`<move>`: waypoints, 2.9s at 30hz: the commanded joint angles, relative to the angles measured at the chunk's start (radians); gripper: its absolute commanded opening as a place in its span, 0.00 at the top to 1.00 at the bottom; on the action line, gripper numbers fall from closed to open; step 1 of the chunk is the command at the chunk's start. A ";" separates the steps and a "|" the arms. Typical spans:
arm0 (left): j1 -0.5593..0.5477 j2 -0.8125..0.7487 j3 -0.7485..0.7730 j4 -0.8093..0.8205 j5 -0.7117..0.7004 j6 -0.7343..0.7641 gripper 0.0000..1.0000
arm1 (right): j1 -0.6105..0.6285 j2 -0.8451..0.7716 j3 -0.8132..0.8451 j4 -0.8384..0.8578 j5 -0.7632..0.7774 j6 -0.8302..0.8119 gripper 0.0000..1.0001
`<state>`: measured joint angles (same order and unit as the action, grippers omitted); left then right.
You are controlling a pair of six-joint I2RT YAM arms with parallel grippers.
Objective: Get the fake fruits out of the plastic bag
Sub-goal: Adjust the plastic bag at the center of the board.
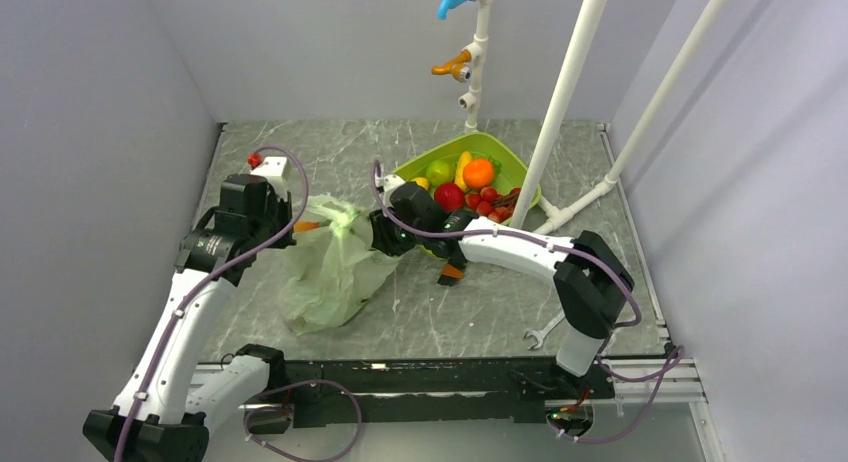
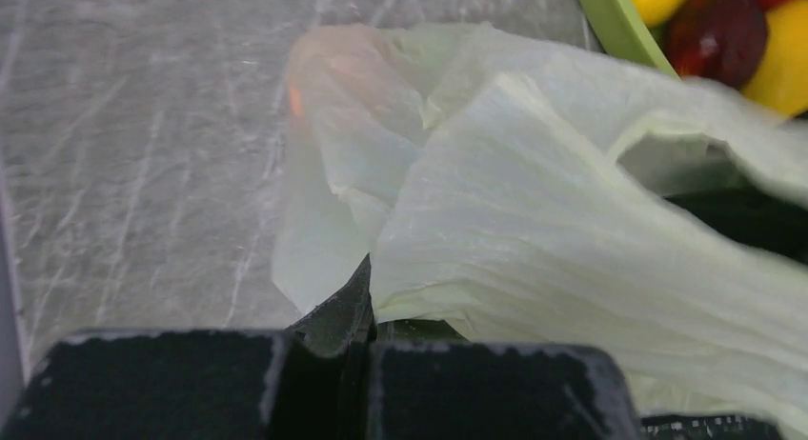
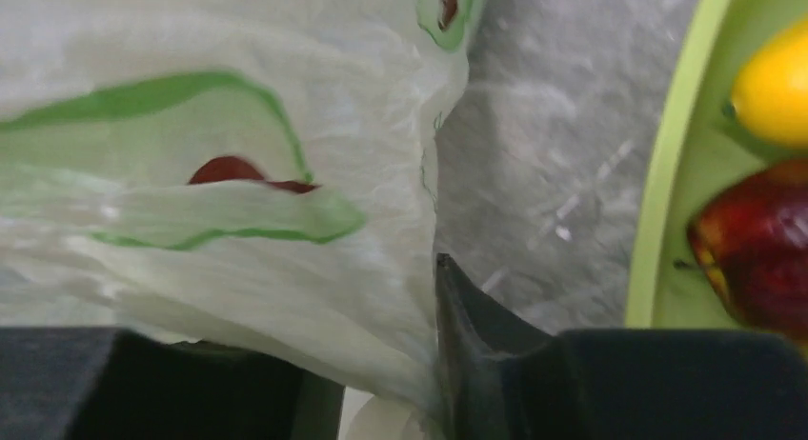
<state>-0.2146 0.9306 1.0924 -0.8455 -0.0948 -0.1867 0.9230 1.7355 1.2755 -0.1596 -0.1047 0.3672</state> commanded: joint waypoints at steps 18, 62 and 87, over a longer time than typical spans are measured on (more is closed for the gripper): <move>0.003 0.082 0.198 -0.047 0.186 0.050 1.00 | 0.111 -0.565 -0.178 0.062 -0.115 -0.185 0.01; -0.176 -0.090 0.000 -0.146 0.242 -0.427 0.05 | 0.364 -0.392 -0.213 0.310 -0.518 -0.453 1.00; -0.216 -0.369 -0.265 0.129 0.143 -0.146 1.00 | 0.153 -0.720 -0.368 0.069 -0.226 -0.183 0.01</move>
<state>-0.4290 0.5781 0.8280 -0.7876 0.1047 -0.3851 1.1732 1.0340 0.8215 -0.0887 -0.3584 0.1051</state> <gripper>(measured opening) 0.010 0.986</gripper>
